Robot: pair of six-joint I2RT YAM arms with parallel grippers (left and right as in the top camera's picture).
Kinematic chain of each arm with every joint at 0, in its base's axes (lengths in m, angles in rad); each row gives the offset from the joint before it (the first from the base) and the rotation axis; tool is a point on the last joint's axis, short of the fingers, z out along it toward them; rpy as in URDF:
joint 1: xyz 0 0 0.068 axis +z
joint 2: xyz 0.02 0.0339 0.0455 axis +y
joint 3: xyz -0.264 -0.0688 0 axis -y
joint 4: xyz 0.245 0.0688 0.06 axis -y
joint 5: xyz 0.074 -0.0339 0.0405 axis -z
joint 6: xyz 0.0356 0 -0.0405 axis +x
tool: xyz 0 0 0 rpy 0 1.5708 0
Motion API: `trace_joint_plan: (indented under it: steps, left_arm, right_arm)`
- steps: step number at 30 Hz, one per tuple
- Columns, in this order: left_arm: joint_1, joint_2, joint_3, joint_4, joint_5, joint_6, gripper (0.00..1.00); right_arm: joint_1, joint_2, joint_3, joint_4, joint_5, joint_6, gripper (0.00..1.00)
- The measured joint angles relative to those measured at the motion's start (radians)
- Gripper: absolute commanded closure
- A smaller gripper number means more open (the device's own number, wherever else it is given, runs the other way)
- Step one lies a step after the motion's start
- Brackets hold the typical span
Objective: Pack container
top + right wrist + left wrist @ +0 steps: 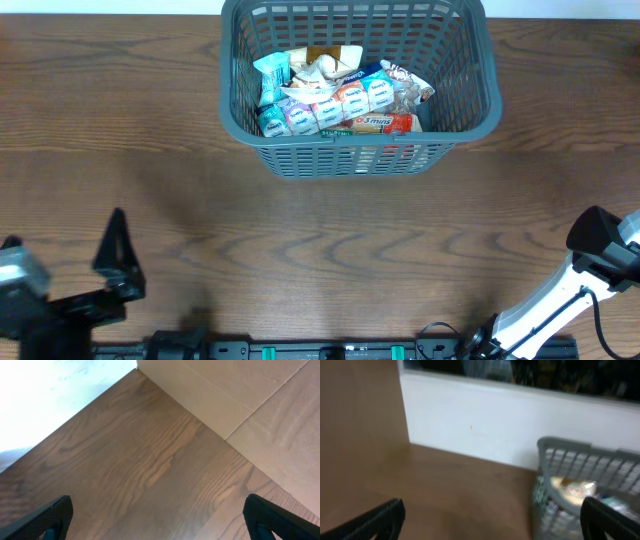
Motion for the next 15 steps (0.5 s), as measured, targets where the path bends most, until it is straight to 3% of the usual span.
trace_joint_plan:
  steps: [7,15]
  left_arm:
    - [0.107,-0.185,-0.420,0.265,0.147,0.200,0.01]
    - [0.113,-0.369,-0.850,0.542,0.179,0.245,0.01]
  right_arm:
    - [0.000,0.000,0.000,0.000,0.001,0.000,0.01]
    - [0.000,0.000,0.000,0.000,0.000,0.000,0.01]
